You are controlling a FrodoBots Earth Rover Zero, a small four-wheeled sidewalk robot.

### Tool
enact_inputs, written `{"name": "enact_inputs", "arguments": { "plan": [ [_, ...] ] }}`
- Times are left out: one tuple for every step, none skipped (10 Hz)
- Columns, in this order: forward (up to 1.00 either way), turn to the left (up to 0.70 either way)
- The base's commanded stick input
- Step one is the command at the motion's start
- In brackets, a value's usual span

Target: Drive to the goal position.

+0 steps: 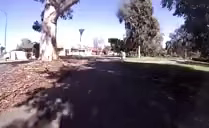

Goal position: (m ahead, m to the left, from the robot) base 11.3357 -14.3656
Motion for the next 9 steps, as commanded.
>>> {"name": "enact_inputs", "arguments": {
  "plan": [
    [0.7,0.0],
    [0.7,0.0],
    [0.7,0.0],
    [0.7,0.0],
    [0.7,0.0],
    [0.7,0.01],
    [0.7,0.01],
    [0.7,0.0],
    [0.7,0.0]
  ]
}}
